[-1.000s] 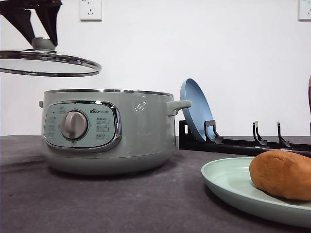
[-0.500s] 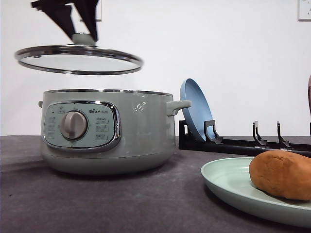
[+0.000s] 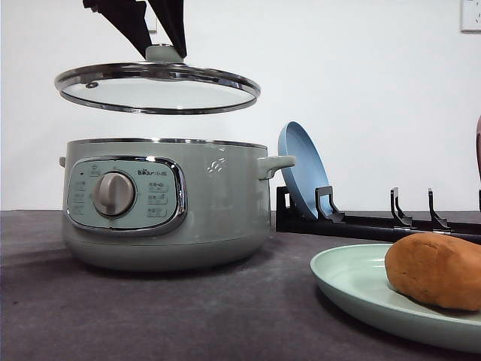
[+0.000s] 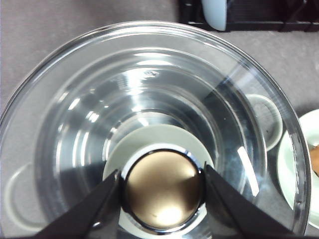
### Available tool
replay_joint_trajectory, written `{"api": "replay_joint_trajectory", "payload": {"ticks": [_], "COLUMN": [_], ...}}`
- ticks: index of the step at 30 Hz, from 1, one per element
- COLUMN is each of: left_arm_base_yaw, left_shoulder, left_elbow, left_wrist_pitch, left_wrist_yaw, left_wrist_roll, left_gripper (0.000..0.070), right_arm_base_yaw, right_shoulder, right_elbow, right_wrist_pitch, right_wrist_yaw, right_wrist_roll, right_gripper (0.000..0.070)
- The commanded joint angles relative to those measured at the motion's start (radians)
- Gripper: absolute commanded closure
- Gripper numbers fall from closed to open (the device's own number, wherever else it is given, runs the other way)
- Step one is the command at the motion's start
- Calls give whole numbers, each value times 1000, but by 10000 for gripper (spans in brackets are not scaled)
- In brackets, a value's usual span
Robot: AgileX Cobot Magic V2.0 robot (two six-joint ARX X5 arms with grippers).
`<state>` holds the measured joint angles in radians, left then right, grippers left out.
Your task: Transfer potato from steamer to green plate
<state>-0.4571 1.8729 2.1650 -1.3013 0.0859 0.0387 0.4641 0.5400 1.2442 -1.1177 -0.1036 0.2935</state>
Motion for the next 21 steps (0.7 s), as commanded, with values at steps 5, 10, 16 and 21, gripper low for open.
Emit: {"api": "replay_joint_trajectory", "payload": {"ticks": [5, 10, 16, 21], "left_arm_base_yaw": [-9, -10, -10, -14], "left_shoulder": [5, 6, 6, 13], "left_elbow": [-21, -54, -80, -86], "left_wrist_pitch": [43, 70, 89, 105], "left_wrist_yaw": [7, 8, 8, 7], "left_wrist_roll": [2, 2, -1, -2], "left_gripper": [700, 700, 700, 700], "right_arm_base_yaw": [6, 6, 6, 6], "right_shoulder": [5, 5, 5, 5], "right_elbow": [20, 20, 20, 20], "right_wrist_pitch": [10, 10, 11, 17], "right_wrist_yaw": [1, 0, 0, 0], "right_wrist_roll": [6, 6, 9, 10], "right_gripper": [11, 11, 11, 11]}}
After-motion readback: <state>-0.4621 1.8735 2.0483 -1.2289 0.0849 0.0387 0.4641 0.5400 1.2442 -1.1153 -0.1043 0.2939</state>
